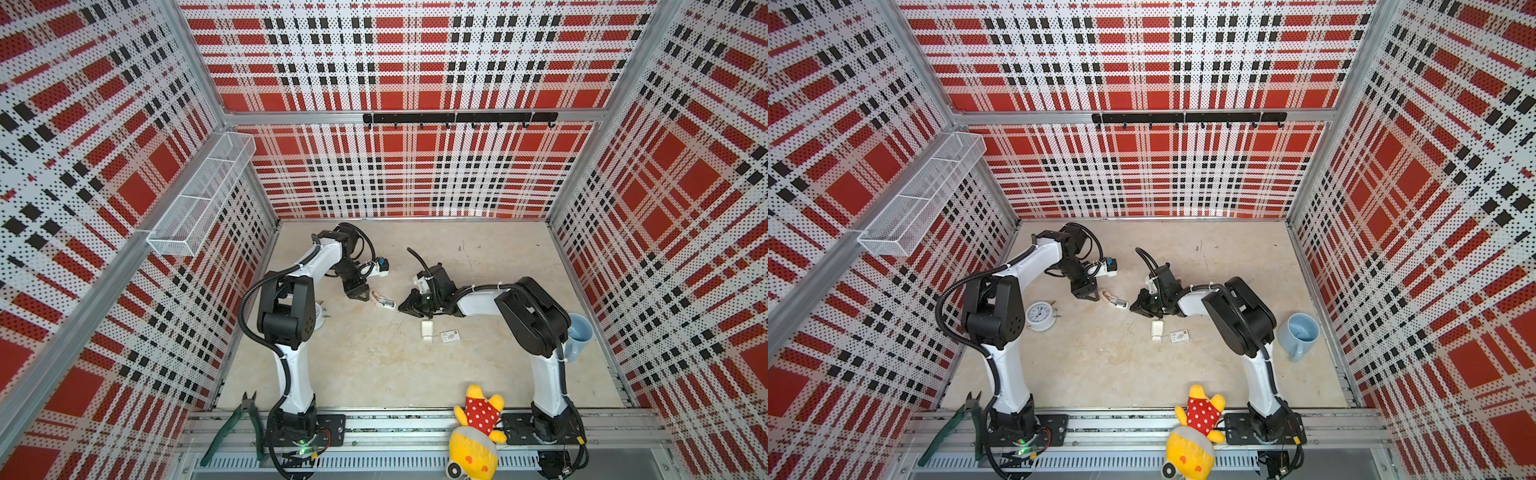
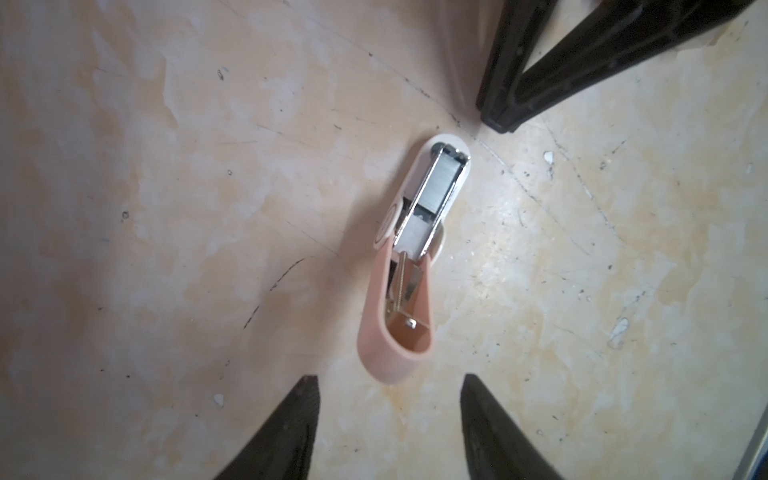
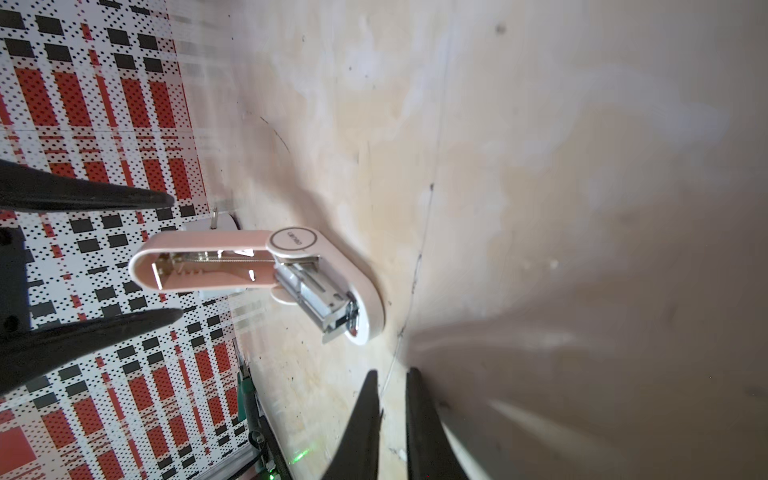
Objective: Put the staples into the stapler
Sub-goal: 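Lower the open left gripper over the small pink stapler's rounded end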
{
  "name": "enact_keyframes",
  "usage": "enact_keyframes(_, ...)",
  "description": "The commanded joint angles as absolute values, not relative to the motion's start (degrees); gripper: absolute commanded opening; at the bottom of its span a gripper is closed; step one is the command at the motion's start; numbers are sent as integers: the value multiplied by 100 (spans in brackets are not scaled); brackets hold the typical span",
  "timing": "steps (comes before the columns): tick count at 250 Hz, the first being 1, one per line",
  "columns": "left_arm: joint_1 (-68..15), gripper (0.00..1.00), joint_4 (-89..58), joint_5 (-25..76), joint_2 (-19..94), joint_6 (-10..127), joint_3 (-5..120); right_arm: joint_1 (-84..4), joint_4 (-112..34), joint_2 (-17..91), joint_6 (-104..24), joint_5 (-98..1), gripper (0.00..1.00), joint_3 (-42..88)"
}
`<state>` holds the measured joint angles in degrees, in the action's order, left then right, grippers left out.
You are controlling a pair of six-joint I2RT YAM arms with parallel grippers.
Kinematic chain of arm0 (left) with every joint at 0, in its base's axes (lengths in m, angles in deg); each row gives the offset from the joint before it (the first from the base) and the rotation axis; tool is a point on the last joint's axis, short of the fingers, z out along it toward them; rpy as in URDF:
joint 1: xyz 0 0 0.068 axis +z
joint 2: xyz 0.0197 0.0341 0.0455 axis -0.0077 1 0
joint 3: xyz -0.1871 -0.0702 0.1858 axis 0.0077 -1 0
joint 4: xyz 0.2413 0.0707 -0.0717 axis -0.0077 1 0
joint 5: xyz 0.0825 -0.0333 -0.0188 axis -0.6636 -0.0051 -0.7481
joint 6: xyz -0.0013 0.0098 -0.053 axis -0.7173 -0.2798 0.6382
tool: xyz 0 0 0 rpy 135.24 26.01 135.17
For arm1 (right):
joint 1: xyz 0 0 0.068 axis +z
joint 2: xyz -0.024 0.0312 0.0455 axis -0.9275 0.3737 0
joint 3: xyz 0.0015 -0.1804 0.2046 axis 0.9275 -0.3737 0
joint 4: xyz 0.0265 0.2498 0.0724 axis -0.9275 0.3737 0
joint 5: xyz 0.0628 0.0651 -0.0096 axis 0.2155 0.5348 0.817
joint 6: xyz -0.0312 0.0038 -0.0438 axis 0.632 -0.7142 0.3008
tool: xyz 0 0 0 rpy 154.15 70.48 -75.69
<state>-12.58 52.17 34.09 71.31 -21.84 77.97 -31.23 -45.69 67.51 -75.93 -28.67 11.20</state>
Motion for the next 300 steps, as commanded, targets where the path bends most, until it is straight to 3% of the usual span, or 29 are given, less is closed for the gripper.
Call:
enact_keyframes(1,-1337,55,5124,3358,7281,-2572,7903,-3157,-4831,6819,-7658,-2770,15,1199)
enact_keyframes(218,-1490,33,5065,3397,6936,-3007,7493,-3224,-4746,7051,-7587,-2692,13,1383)
enact_keyframes(300,-1331,34,5074,3516,6886,-2927,7521,-3302,-4333,6967,-7222,-2745,14,1600)
